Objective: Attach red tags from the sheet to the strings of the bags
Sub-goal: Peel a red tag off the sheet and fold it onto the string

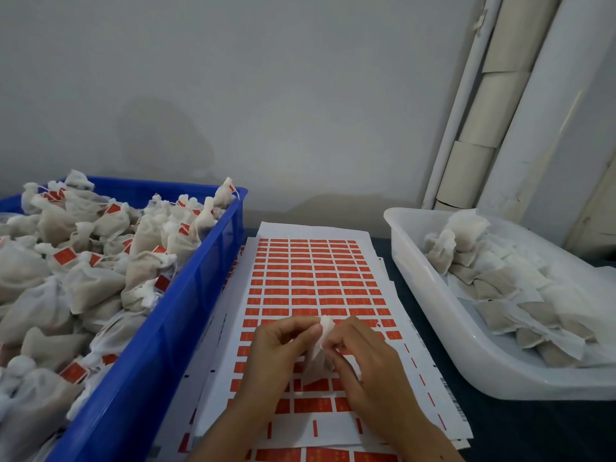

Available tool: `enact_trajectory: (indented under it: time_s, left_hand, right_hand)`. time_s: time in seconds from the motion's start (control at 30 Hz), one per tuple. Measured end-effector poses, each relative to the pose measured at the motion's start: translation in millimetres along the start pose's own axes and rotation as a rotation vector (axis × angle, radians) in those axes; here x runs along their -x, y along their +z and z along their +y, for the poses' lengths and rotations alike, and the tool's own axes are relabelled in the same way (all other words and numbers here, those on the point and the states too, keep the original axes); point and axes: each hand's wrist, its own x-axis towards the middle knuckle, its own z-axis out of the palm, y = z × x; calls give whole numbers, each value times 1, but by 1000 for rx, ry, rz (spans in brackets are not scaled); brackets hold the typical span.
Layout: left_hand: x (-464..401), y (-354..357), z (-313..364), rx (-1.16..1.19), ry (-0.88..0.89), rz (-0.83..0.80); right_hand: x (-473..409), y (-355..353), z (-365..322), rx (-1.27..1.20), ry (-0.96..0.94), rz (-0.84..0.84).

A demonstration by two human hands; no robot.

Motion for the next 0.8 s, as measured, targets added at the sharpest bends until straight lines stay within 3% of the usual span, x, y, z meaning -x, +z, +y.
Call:
enact_trajectory:
  time_s: [0.43,0.57,0.8]
  left_hand:
    - [-2,-2,4,100,-122,41]
    - [-2,-1,6,142,-155,-11]
    - [-3,-2,3,116,-103,-37]
  right_hand:
    - [-2,-1,-1,-59,63,24]
    - [0,2,-1,-53,140,19]
    - [1,5,-3,-246,346,-16]
